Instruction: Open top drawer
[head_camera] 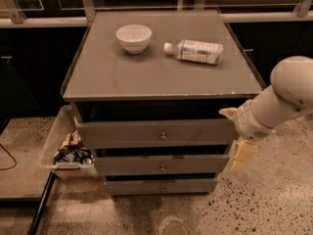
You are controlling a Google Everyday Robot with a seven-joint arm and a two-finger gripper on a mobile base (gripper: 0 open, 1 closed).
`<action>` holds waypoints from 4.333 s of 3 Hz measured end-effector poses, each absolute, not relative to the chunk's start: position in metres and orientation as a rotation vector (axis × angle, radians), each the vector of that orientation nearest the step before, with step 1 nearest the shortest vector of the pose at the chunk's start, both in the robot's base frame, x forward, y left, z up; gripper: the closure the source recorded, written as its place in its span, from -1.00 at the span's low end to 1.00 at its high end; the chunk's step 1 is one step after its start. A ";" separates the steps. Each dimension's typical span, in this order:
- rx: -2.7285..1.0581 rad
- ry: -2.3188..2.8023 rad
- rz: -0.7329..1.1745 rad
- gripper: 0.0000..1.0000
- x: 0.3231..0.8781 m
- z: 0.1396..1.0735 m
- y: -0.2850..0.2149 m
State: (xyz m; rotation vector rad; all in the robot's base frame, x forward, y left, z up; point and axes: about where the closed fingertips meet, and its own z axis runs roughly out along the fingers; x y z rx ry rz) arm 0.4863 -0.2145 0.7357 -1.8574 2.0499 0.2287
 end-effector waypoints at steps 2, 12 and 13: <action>-1.873 1.983 0.268 -1.00 0.502 0.673 -0.208; -1.916 1.711 0.151 0.31 0.595 0.633 -0.195; -1.917 1.712 0.151 0.78 0.595 0.635 -0.195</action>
Offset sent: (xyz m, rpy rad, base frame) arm 0.0320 0.0118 -0.0861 0.0727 -0.0874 0.1062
